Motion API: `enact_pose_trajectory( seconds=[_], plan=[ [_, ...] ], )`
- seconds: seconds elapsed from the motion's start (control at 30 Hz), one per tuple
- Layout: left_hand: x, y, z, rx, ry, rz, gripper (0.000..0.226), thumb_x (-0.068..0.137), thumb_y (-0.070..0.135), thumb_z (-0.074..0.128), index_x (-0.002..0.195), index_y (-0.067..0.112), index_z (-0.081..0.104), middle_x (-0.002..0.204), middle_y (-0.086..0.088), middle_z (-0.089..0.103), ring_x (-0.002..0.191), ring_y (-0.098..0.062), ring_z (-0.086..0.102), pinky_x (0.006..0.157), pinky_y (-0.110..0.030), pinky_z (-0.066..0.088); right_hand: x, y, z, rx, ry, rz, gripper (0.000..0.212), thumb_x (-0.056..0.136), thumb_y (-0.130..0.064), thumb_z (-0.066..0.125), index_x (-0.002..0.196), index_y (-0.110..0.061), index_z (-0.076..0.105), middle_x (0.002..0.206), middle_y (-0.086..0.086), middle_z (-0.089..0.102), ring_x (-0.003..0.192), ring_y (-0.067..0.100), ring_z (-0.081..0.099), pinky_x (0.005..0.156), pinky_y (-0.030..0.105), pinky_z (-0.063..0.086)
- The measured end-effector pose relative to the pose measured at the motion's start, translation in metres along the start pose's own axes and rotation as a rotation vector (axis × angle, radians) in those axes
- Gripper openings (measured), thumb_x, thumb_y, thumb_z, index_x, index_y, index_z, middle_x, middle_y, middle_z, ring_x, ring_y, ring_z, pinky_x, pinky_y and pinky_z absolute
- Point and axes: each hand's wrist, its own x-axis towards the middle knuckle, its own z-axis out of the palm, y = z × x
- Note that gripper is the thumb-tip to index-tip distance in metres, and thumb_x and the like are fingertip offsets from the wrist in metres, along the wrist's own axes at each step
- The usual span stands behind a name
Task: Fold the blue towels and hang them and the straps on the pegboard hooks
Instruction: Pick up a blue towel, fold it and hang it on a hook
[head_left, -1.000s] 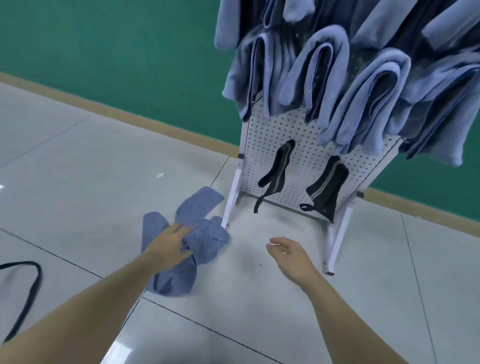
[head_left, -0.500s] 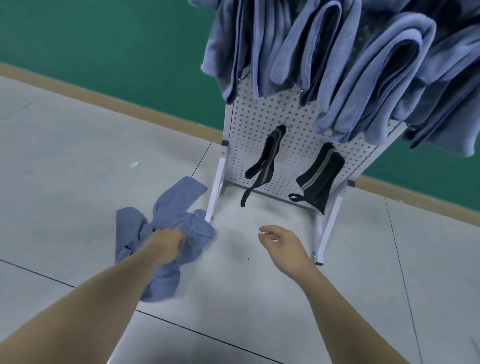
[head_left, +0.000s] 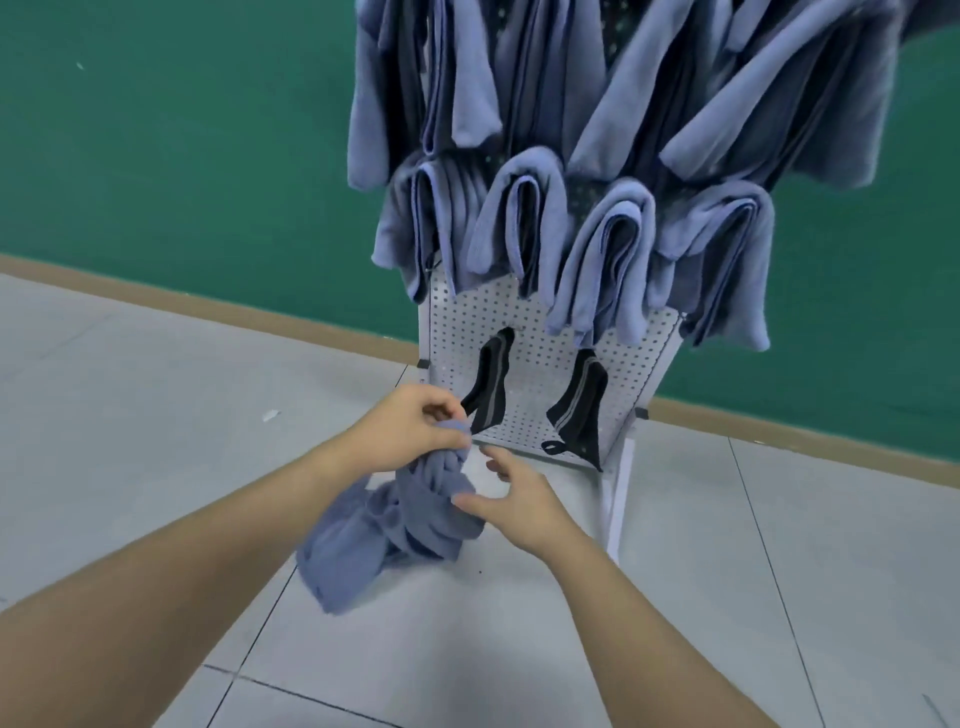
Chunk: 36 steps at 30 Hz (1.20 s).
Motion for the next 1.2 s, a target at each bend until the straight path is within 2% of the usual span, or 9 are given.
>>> enact_pose_trajectory(
  seconds=[0.07, 0.17, 0.33, 0.47, 0.57, 0.63, 0.8, 1.03, 1.2],
  plan=[
    [-0.005, 0.045, -0.01, 0.009, 0.055, 0.074, 0.01, 0.083, 0.005, 0.083, 0.088, 0.005, 0.074, 0.081, -0.001, 0.074, 0.072, -0.004, 0.064, 0.072, -0.019, 0.053, -0.004, -0.024, -0.018, -0.057, 0.06, -0.114, 0.011, 0.092, -0.028, 0.075, 0.098, -0.029, 0.066, 0.092, -0.012, 0.059, 0.088, 0.011, 0.053, 0.072, 0.024, 0.042],
    [-0.019, 0.099, -0.027, 0.047, 0.12, 0.14, 0.015, 0.083, 0.012, 0.085, 0.094, 0.009, 0.075, 0.088, -0.003, 0.076, 0.075, -0.005, 0.067, 0.076, -0.021, 0.054, -0.011, -0.066, -0.053, -0.118, 0.104, -0.23, 0.027, 0.097, -0.026, 0.067, 0.074, -0.014, 0.059, 0.064, -0.002, 0.047, 0.059, 0.011, 0.041, 0.057, 0.03, 0.032],
    [-0.056, 0.141, -0.045, -0.027, 0.044, 0.129, 0.05, 0.081, 0.02, 0.087, 0.126, 0.024, 0.065, 0.117, 0.004, 0.071, 0.101, -0.008, 0.07, 0.091, -0.019, 0.054, -0.056, -0.131, -0.12, -0.295, 0.199, -0.448, 0.028, 0.101, -0.026, 0.06, 0.085, -0.004, 0.065, 0.063, 0.005, 0.046, 0.055, 0.007, 0.036, 0.054, 0.025, 0.028],
    [-0.069, 0.14, -0.023, -0.022, 0.05, 0.155, 0.011, 0.092, 0.014, 0.077, 0.094, 0.008, 0.068, 0.085, 0.011, 0.068, 0.081, -0.003, 0.06, 0.084, -0.023, 0.049, -0.091, -0.147, -0.151, -0.215, 0.216, -0.487, 0.029, 0.104, -0.025, 0.059, 0.081, -0.007, 0.063, 0.059, -0.008, 0.039, 0.053, 0.006, 0.031, 0.053, 0.02, 0.026],
    [-0.07, 0.137, -0.019, -0.081, 0.133, 0.168, 0.029, 0.09, 0.037, 0.07, 0.095, 0.009, 0.068, 0.096, -0.019, 0.071, 0.087, -0.018, 0.061, 0.091, -0.044, 0.051, -0.102, -0.133, -0.162, -0.222, 0.225, -0.477, 0.035, 0.103, -0.033, 0.06, 0.08, -0.006, 0.059, 0.064, -0.002, 0.04, 0.057, 0.01, 0.033, 0.056, 0.026, 0.028],
    [-0.069, 0.139, -0.023, -0.139, 0.189, 0.166, 0.024, 0.091, 0.043, 0.066, 0.09, 0.019, 0.065, 0.101, -0.028, 0.069, 0.085, -0.022, 0.058, 0.085, -0.046, 0.048, -0.105, -0.119, -0.169, -0.217, 0.233, -0.427, 0.037, 0.101, -0.041, 0.062, 0.078, -0.012, 0.063, 0.066, 0.002, 0.048, 0.061, 0.013, 0.041, 0.059, 0.031, 0.033],
    [-0.058, 0.139, -0.033, -0.275, 0.371, 0.149, 0.018, 0.103, 0.024, 0.055, 0.087, 0.024, 0.062, 0.086, -0.008, 0.064, 0.081, -0.018, 0.053, 0.08, -0.039, 0.04, -0.105, -0.098, -0.184, -0.377, 0.254, -0.362, 0.03, 0.1, -0.03, 0.065, 0.078, -0.009, 0.067, 0.067, -0.004, 0.054, 0.057, 0.007, 0.042, 0.06, 0.027, 0.038],
    [-0.042, 0.116, -0.043, -0.407, 0.401, -0.053, 0.018, 0.097, 0.032, 0.059, 0.085, 0.019, 0.063, 0.086, -0.003, 0.057, 0.081, -0.019, 0.049, 0.069, -0.033, 0.036, -0.095, -0.088, -0.185, -0.249, 0.279, -0.359, 0.027, 0.102, -0.027, 0.062, 0.08, -0.013, 0.065, 0.063, -0.008, 0.057, 0.057, 0.007, 0.044, 0.056, 0.02, 0.035],
    [-0.027, 0.109, -0.037, -0.707, 0.363, -0.269, 0.029, 0.097, 0.034, 0.067, 0.072, 0.019, 0.063, 0.067, 0.002, 0.067, 0.064, -0.015, 0.065, 0.063, -0.027, 0.05, -0.082, -0.094, -0.18, -0.176, 0.385, -0.424, 0.021, 0.099, -0.028, 0.068, 0.081, -0.017, 0.071, 0.075, 0.012, 0.06, 0.066, 0.011, 0.046, 0.064, 0.026, 0.038]
  ],
)
